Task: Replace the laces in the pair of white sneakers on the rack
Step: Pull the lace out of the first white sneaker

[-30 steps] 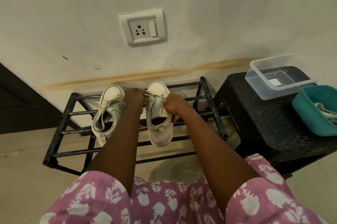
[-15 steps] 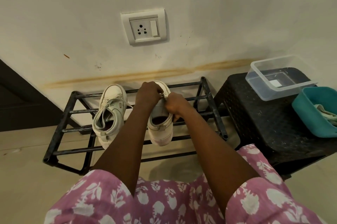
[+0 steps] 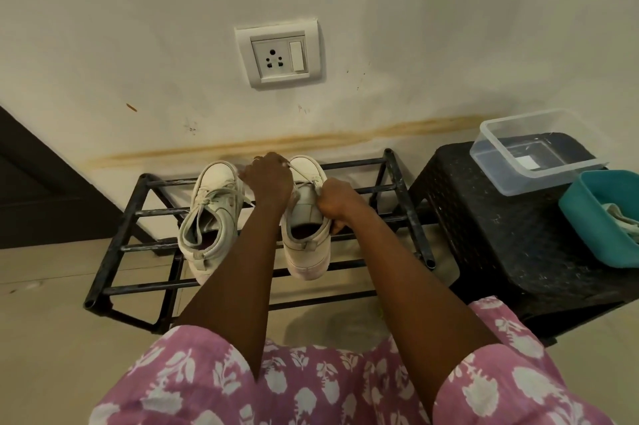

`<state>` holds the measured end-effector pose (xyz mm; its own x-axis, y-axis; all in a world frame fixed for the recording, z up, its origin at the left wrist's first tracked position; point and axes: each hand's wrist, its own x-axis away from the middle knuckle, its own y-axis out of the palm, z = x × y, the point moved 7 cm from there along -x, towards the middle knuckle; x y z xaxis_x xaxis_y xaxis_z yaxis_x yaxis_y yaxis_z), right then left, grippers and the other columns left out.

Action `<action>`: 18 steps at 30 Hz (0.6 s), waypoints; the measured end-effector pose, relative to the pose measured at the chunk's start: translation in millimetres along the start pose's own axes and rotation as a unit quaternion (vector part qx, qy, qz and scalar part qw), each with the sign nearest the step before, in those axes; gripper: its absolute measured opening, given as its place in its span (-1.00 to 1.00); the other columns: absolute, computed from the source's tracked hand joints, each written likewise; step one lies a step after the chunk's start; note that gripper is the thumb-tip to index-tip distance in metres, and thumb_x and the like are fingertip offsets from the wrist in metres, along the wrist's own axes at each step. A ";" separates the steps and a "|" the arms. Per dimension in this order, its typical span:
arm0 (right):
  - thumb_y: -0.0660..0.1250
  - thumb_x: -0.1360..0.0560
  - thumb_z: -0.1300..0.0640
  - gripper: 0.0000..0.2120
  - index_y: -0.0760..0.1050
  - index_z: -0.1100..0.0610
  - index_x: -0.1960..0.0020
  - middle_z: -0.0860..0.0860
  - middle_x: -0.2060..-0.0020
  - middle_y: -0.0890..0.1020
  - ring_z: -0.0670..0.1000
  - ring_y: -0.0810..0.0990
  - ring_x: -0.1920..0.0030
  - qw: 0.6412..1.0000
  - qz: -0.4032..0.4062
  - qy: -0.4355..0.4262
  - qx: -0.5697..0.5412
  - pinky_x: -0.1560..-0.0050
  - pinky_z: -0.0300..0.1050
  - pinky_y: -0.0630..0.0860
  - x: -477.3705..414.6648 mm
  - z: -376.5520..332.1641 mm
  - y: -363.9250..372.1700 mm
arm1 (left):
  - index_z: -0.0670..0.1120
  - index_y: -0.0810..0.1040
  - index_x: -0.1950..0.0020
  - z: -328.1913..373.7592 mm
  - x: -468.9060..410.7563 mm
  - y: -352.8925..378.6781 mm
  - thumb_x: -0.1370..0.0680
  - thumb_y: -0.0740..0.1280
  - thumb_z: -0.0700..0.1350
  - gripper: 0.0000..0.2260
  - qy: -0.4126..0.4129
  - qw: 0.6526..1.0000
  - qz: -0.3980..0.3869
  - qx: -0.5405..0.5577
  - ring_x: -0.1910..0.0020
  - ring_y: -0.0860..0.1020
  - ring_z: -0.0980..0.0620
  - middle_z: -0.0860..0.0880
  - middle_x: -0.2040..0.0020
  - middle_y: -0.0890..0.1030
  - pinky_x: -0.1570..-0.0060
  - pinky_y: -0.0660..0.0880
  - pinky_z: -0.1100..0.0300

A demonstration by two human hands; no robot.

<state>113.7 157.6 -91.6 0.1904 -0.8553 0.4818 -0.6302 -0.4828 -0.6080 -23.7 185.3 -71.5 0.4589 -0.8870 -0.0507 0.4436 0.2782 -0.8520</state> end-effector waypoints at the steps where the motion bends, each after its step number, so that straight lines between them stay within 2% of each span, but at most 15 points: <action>1: 0.12 -0.58 0.30 -0.72 0.36 0.37 -0.25 0.31 -0.07 0.55 0.27 0.66 0.13 1.000 -0.001 0.002 -0.003 0.12 0.14 0.63 -0.6 0.2 0.9 | -0.13 0.58 -0.18 -7.4 -2.8 -6.4 -0.59 0.17 -0.16 -0.74 -0.051 0.996 0.007 0.070 -0.24 0.45 -0.19 -0.16 -0.20 0.56 -0.32 0.27 -0.03; 3: 0.12 -0.57 0.31 -0.71 0.35 0.37 -0.27 0.31 -0.09 0.53 0.27 0.66 0.11 1.000 -0.004 0.006 -0.006 0.09 0.15 0.63 -2.1 0.3 1.5 | -0.17 0.56 -0.21 -20.8 -7.4 -17.4 -0.61 0.13 -0.17 -0.72 -0.139 0.972 0.023 0.190 -0.23 0.48 -0.18 -0.17 -0.21 0.56 -0.29 0.34 -0.01; 5: 0.12 -0.57 0.31 -0.72 0.36 0.36 -0.26 0.30 -0.09 0.54 0.26 0.66 0.10 1.000 -0.003 0.007 -0.005 0.10 0.14 0.63 -2.8 0.0 1.3 | -0.22 0.53 -0.25 -34.6 -9.7 -27.6 -0.63 0.10 -0.19 -0.70 -0.201 0.943 0.048 0.260 -0.22 0.49 -0.18 -0.19 -0.22 0.56 -0.22 0.39 0.04; 7: 0.13 -0.57 0.31 -0.74 0.37 0.35 -0.23 0.29 -0.08 0.55 0.26 0.65 0.11 1.000 -0.001 0.005 -0.002 0.11 0.13 0.63 -2.5 -0.2 0.7 | -0.22 0.50 -0.27 -45.6 -10.0 -32.2 -0.63 0.09 -0.19 -0.70 -0.232 0.925 0.069 0.292 -0.24 0.48 -0.17 -0.19 -0.25 0.54 -0.24 0.41 0.04; 8: 0.12 -0.57 0.30 -0.75 0.38 0.35 -0.23 0.29 -0.07 0.55 0.26 0.65 0.11 1.000 0.000 0.005 -0.001 0.12 0.13 0.63 -2.6 -0.2 0.3 | -0.20 0.49 -0.28 -46.5 -10.3 -32.9 -0.62 0.09 -0.20 -0.70 -0.228 0.931 0.073 0.277 -0.25 0.47 -0.17 -0.19 -0.26 0.52 -0.27 0.38 0.02; 10: 0.12 -0.57 0.31 -0.74 0.37 0.35 -0.24 0.29 -0.08 0.54 0.26 0.65 0.11 1.000 0.002 0.009 -0.004 0.12 0.13 0.63 -2.6 0.7 -0.2 | -0.12 0.48 -0.29 -37.4 -11.9 -33.7 -0.59 0.13 -0.21 -0.70 -0.177 0.964 0.065 0.185 -0.28 0.43 -0.17 -0.17 -0.29 0.47 -0.31 0.31 0.02; 13: 0.12 -0.56 0.32 -0.73 0.38 0.35 -0.23 0.30 -0.08 0.53 0.28 0.64 0.11 1.000 0.001 0.009 -0.004 0.12 0.15 0.63 -2.6 0.5 -0.6 | -0.01 0.47 -0.31 -3.8 -13.2 -33.6 -0.54 0.21 -0.16 -0.66 -0.001 0.999 0.044 0.006 -0.31 0.39 -0.17 -0.13 -0.33 0.45 -0.35 0.17 -0.03; 16: 0.12 -0.57 0.31 -0.76 0.40 0.34 -0.20 0.29 -0.05 0.54 0.28 0.65 0.12 1.000 0.000 0.001 0.004 0.15 0.12 0.64 -2.2 -1.0 -0.4 | 0.08 0.54 -0.26 24.7 -1.3 -7.5 -0.55 0.25 0.01 -0.72 0.147 0.982 -0.057 -0.107 -0.37 0.31 -0.14 -0.06 -0.30 0.51 -0.42 -0.14 -0.23; 18: 0.11 -0.58 0.30 -0.77 0.41 0.32 -0.19 0.27 -0.04 0.55 0.27 0.65 0.12 1.000 0.001 -0.004 0.008 0.19 0.08 0.64 -2.0 -1.4 -0.6 | 0.09 0.58 -0.20 30.5 10.0 12.8 -0.54 0.26 0.08 -0.73 0.181 0.958 -0.122 -0.187 -0.35 0.34 -0.11 -0.02 -0.21 0.56 -0.39 -0.26 -0.28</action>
<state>112.6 159.9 -91.2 0.1951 -0.8582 0.4748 -0.6191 -0.4833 -0.6191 10.1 191.1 -67.0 0.0500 -0.9973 0.0542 0.1653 -0.0453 -0.9852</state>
